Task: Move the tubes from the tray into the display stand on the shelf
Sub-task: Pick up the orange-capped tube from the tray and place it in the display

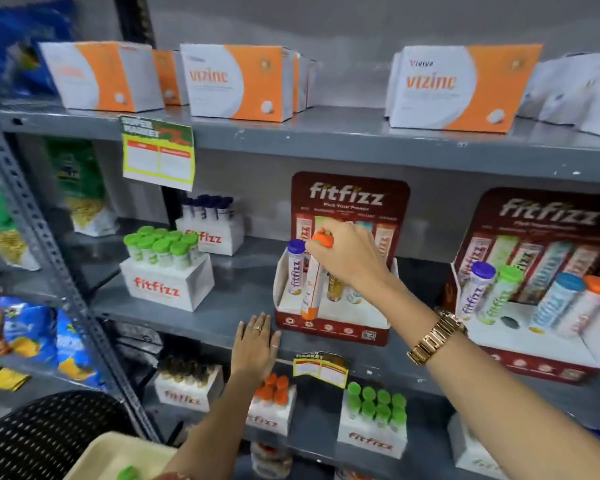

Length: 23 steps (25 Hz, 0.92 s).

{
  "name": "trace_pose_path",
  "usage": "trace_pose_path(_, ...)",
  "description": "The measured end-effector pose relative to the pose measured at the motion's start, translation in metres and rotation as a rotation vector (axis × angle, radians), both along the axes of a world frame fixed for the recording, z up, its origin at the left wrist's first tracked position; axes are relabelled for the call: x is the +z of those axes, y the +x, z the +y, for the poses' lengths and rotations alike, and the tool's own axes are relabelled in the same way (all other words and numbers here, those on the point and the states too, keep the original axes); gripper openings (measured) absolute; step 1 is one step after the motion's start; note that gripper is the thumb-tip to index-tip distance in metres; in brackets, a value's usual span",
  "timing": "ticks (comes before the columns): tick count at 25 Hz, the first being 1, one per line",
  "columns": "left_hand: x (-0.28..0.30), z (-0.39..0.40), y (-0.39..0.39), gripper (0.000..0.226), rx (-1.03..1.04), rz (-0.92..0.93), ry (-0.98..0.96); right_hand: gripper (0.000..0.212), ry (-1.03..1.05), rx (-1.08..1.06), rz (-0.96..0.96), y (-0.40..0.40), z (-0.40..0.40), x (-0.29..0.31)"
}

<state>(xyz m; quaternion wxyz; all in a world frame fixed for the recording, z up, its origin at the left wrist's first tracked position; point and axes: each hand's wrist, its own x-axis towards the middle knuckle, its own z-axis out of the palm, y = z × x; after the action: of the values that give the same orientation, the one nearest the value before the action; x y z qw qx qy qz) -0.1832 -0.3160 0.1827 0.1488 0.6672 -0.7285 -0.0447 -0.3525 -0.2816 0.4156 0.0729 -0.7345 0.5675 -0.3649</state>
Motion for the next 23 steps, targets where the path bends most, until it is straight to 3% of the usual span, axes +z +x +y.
trace_pose_path(6,-0.014,-0.004,0.000,0.052,0.010,0.035,-0.030,0.022,0.323,0.000,0.001,-0.001,-0.020,0.019)
trace_pose_path(11,-0.014,-0.004,0.000,0.053,0.003,0.027,-0.010,0.004,0.563,-0.029,0.104,0.003,-0.030,0.039)
trace_pose_path(16,-0.012,-0.003,0.001,0.053,-0.012,0.035,-0.009,0.003,0.552,-0.069,0.251,0.005,-0.033,0.040)
trace_pose_path(19,-0.010,-0.002,0.001,0.053,-0.006,0.026,-0.001,0.018,0.455,-0.043,0.278,0.004,-0.031,0.038)
trace_pose_path(23,-0.010,-0.002,0.001,0.053,-0.006,0.024,0.003,0.012,0.301,-0.047,0.274,0.002,-0.027,0.035)
